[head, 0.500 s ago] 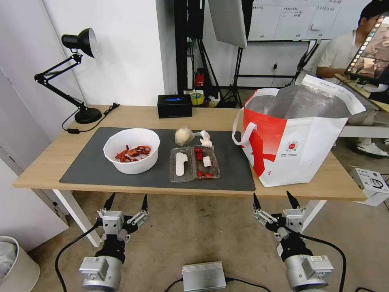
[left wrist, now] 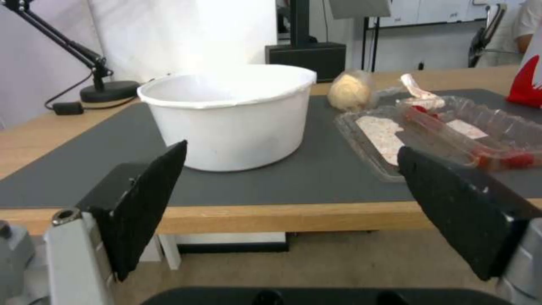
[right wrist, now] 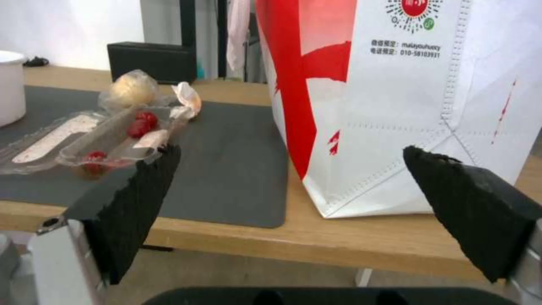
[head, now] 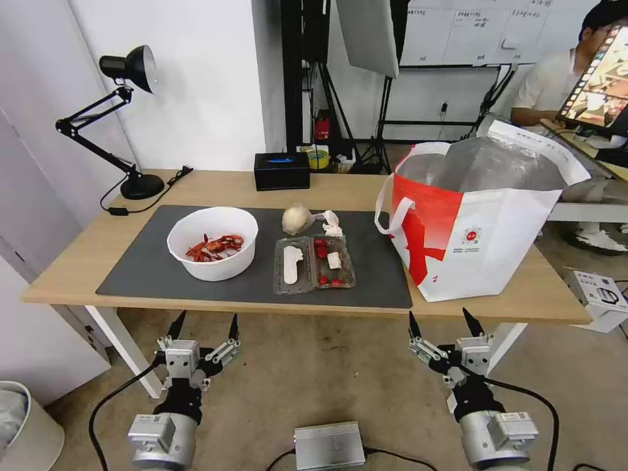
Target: Pick up the trash from the table and place it into the takeout bag.
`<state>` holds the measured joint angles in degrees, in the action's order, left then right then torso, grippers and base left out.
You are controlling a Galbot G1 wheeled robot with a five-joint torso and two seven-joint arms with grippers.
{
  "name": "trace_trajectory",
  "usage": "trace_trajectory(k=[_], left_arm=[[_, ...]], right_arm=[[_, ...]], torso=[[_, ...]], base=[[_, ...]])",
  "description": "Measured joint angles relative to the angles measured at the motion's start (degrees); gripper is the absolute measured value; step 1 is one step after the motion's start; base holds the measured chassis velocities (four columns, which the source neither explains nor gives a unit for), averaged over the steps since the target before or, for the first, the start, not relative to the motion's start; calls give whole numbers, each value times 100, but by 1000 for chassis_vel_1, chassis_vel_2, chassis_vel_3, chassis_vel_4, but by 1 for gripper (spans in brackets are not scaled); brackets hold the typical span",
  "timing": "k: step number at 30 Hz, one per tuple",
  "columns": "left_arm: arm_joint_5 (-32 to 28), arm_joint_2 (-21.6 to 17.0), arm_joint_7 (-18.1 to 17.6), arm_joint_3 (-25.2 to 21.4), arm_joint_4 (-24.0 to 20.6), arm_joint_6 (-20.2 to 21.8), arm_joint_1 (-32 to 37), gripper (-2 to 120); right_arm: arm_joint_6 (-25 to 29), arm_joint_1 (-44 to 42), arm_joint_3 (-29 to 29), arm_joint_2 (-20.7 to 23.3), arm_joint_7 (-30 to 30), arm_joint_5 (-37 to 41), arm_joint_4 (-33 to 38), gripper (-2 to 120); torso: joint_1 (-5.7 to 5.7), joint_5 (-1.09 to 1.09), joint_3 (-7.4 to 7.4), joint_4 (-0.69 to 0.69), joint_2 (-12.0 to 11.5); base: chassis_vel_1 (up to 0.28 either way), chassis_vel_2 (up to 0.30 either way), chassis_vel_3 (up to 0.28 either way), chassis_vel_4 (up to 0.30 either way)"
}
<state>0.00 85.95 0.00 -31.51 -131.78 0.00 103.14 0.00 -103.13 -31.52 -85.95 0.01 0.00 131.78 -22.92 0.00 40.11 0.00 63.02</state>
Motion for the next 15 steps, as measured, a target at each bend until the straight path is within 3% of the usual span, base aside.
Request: trace_trajectory(k=[15], left_arm=[[0,0,-1,0,0,0,0,100]], right_arm=[[-22,2,2,37,1,14,-1,100]], torso=[[0,0,0,0,0]], base=[[0,0,0,0]])
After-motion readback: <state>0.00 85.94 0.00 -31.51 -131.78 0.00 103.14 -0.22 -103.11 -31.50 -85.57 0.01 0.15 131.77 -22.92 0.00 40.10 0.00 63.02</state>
